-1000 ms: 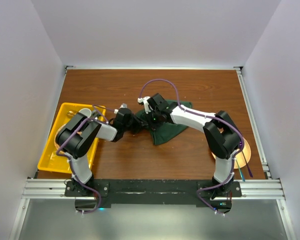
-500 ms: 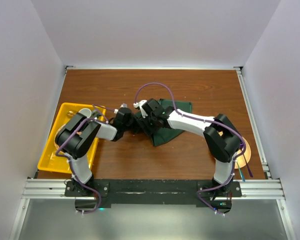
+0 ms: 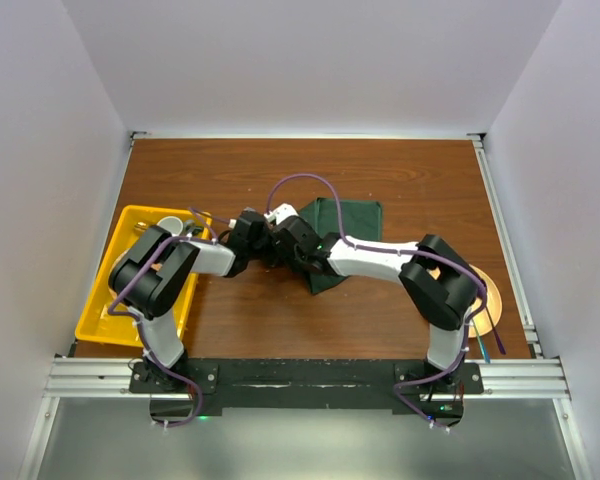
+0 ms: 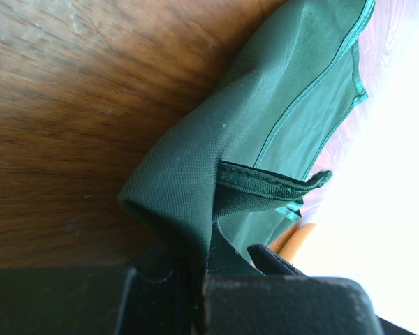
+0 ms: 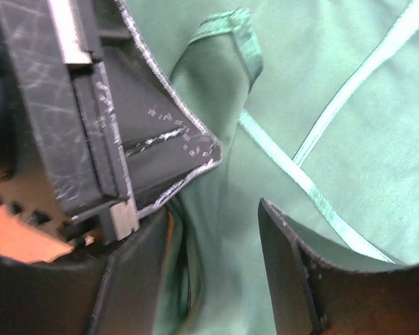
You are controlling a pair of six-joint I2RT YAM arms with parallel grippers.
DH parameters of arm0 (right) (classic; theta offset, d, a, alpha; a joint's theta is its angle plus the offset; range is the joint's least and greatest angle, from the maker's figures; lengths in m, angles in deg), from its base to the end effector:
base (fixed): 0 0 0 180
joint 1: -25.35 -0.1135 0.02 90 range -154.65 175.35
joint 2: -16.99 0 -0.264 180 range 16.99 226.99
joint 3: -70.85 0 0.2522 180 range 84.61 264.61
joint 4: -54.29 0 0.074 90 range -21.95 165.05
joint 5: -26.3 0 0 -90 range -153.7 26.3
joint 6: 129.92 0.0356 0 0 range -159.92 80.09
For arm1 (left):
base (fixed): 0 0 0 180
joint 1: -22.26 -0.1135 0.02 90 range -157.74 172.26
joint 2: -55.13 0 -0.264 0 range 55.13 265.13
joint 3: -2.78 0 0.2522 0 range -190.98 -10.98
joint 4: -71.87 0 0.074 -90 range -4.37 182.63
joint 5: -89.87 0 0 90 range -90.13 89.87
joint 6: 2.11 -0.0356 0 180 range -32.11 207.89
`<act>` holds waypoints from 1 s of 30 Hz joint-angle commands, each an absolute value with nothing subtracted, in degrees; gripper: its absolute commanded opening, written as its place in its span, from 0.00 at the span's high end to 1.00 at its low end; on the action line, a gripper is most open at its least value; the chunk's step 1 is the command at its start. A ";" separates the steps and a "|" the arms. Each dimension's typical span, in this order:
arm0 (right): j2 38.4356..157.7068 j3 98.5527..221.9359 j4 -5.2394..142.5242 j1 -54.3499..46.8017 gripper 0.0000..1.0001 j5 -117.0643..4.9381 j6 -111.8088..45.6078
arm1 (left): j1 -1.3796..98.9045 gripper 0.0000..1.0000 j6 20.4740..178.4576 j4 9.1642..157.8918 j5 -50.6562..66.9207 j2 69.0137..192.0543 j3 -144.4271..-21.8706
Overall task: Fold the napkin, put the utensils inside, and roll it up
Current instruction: Roll the napkin with the utensil
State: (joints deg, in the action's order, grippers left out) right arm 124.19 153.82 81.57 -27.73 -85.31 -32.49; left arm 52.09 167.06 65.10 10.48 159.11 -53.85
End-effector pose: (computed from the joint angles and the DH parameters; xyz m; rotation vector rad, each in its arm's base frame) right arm 0.2476 0.3077 0.1784 -0.7773 2.2558 0.0263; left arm 0.2895 -0.1735 0.1133 -0.9712 2.3770 -1.0994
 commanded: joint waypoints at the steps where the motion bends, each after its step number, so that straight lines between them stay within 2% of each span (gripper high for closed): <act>1: 123.17 148.87 78.42 -31.86 0.44 -88.32 -34.56 | 52.41 1.00 169.01 69.64 13.14 159.10 -54.84; 8: 122.38 145.87 77.98 -31.86 0.46 -85.68 -32.80 | 51.88 1.00 168.48 69.02 13.49 158.31 -54.84; 12: 123.16 147.09 79.38 -31.78 0.47 -88.21 -32.62 | 51.44 1.00 168.22 68.76 14.29 158.31 -55.01; 16: 125.62 148.68 80.62 -31.69 0.66 -89.72 -33.50 | 51.35 1.00 167.43 69.28 14.64 157.79 -54.92; 22: 125.89 148.60 79.74 -30.03 0.87 -85.96 -34.37 | 50.30 1.00 164.71 69.11 15.08 157.17 -53.78; 23: 125.89 148.68 79.91 -29.32 0.99 -84.98 -34.46 | 49.95 1.00 164.01 69.28 15.25 157.26 -53.78; 27: 127.64 152.18 83.33 -25.02 1.00 -73.23 -35.17 | 49.51 1.00 157.25 67.01 15.78 157.78 -54.83; 29: 129.22 153.77 86.15 -23.26 1.00 -66.91 -35.26 | 49.42 0.91 151.62 66.82 16.22 157.79 -55.71; 30: 129.40 153.95 86.33 -21.77 1.00 -64.17 -35.08 | 49.42 0.79 149.00 65.95 15.96 156.74 -55.54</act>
State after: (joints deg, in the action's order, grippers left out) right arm 125.65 152.03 81.15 -25.98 -78.77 -33.94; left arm 49.70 161.84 66.45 14.64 158.63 -54.22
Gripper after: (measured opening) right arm 0.200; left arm 0.055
